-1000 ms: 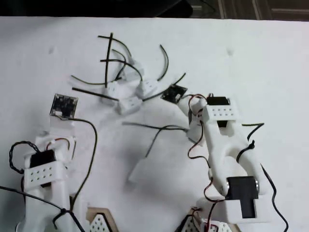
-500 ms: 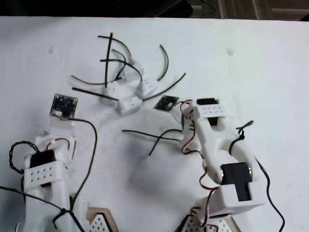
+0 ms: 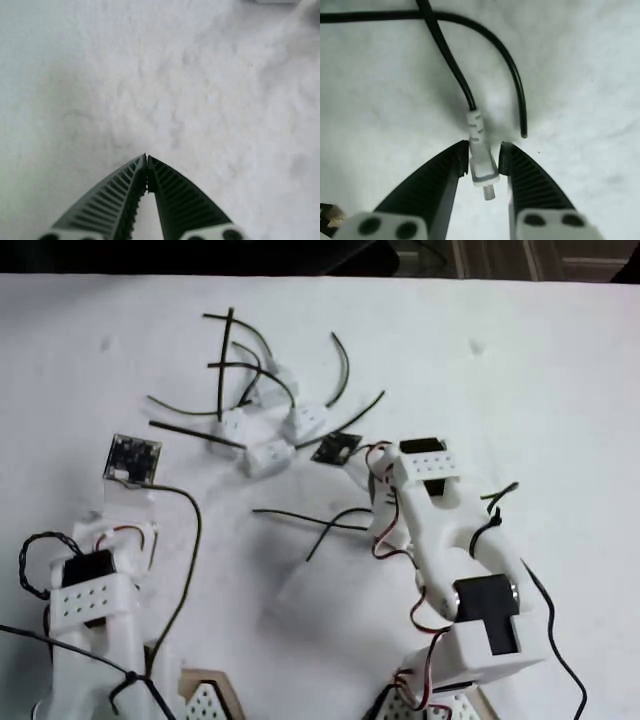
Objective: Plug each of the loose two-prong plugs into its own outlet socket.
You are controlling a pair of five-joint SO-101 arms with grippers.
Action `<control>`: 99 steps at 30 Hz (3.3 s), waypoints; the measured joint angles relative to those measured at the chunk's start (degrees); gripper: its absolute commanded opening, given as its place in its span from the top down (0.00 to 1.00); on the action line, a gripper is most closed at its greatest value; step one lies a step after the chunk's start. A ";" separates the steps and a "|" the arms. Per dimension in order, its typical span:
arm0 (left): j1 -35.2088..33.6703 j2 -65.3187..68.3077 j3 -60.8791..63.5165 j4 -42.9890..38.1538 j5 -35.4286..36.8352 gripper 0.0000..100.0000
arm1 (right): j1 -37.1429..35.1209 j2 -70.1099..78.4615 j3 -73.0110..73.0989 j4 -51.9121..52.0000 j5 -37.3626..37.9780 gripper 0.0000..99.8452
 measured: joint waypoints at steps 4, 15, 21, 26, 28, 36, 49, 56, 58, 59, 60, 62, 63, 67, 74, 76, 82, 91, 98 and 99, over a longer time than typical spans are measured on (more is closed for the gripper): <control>0.00 0.00 0.00 0.00 0.00 0.98 | 0.00 0.00 0.00 0.00 0.00 0.90; 0.00 0.00 0.00 0.00 0.00 0.98 | 0.00 0.18 0.00 0.26 0.00 0.96; 0.00 0.00 0.00 0.00 0.00 0.98 | 0.00 0.18 0.35 0.44 0.00 0.96; 0.00 0.00 0.00 0.00 0.00 0.98 | 0.00 0.18 0.35 0.44 0.00 0.96; 0.00 0.00 0.00 0.00 0.00 0.98 | 0.00 0.18 0.35 0.44 0.00 0.96; 0.00 0.00 0.00 0.00 0.00 0.98 | 0.00 0.18 0.35 0.97 0.00 0.91; 0.00 0.00 0.00 0.00 0.00 0.98 | 0.00 1.58 0.44 1.93 0.00 0.92; 0.00 0.00 0.00 0.00 0.00 0.98 | 0.09 4.75 -0.62 1.93 0.00 0.98; 0.00 0.00 0.00 0.00 0.00 0.98 | 0.18 4.84 -0.88 1.93 0.00 0.98; 0.00 0.00 0.00 0.00 0.00 0.98 | 0.18 4.92 -1.05 1.93 0.00 0.98; 0.00 0.00 0.00 0.00 0.00 0.98 | 0.18 4.92 -1.14 1.93 0.00 0.98; 0.00 0.00 0.00 0.00 0.00 0.98 | 0.18 4.92 -1.23 2.64 0.00 0.98; 0.00 0.00 0.00 0.00 0.00 0.98 | 0.09 4.75 -1.23 3.43 0.00 0.98; 0.00 0.00 0.00 0.00 0.00 0.98 | 0.09 -0.88 -1.14 7.82 0.00 0.98; 0.00 0.00 0.00 0.00 0.00 0.98 | 0.00 -19.34 -1.14 15.56 -3.34 0.98; 0.00 0.00 0.00 0.00 0.00 0.98 | -0.70 -24.79 -1.14 17.32 -5.80 0.98; 2.55 -5.80 0.00 1.58 0.00 0.98 | -3.52 -39.38 -1.05 19.60 -16.09 0.98; 11.25 -34.29 0.00 10.37 11.16 0.98 | -14.42 -58.11 -0.18 17.76 -36.57 0.98; 18.90 -51.52 0.09 13.71 19.69 0.98 | -21.63 -71.03 16.62 1.58 -41.49 0.98; 19.87 -52.04 0.09 14.33 20.66 0.98 | -22.42 -73.23 19.96 -1.05 -41.67 0.98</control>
